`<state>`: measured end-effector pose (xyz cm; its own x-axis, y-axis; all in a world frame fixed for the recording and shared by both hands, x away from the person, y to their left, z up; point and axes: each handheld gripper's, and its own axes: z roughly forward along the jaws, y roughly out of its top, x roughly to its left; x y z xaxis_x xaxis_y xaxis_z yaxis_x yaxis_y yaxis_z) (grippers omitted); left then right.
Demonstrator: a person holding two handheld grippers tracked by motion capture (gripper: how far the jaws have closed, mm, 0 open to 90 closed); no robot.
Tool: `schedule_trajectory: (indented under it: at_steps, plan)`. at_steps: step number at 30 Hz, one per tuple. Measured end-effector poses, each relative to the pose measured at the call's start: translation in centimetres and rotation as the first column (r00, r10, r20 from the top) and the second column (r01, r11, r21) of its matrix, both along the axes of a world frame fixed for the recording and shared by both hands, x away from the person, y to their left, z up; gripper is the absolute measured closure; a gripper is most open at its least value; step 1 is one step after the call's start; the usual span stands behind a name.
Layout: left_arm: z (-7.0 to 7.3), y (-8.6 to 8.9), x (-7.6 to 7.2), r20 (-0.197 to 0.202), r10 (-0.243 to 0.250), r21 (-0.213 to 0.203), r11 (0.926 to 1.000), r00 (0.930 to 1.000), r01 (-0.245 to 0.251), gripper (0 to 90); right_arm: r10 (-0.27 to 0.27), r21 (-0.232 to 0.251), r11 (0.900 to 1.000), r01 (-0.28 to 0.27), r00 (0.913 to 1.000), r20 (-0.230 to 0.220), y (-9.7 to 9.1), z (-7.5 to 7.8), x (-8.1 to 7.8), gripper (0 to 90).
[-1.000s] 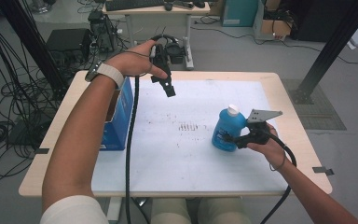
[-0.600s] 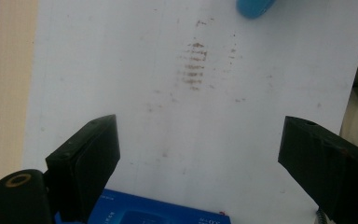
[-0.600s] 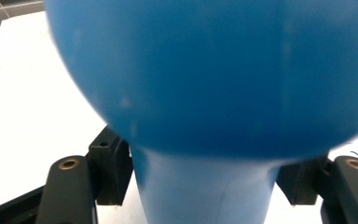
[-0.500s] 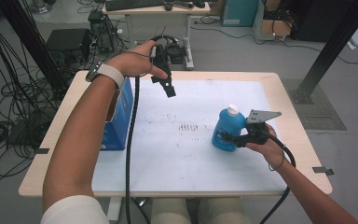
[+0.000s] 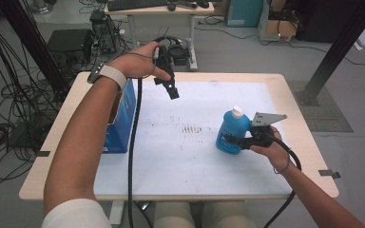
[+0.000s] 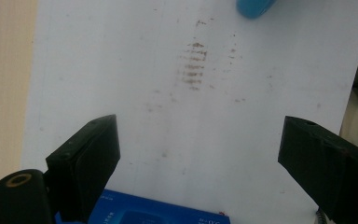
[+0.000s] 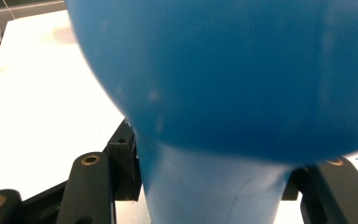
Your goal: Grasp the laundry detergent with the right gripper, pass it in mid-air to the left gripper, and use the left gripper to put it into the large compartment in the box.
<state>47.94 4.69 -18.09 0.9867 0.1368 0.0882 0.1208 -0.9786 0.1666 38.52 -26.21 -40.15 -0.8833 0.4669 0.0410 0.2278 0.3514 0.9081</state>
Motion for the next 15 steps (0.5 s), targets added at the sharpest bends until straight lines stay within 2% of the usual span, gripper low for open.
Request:
schedule_trajectory:
  at_steps: [15]
  plan:
    - [0.00, -0.19, -0.05, 0.000, -0.005, -0.003, 1.0000, 1.0000, 0.005, 13.4, 0.002, -0.008, 1.0000, -0.002, 1.0000, -0.003, 0.00, 0.06, -0.06, 42.8]
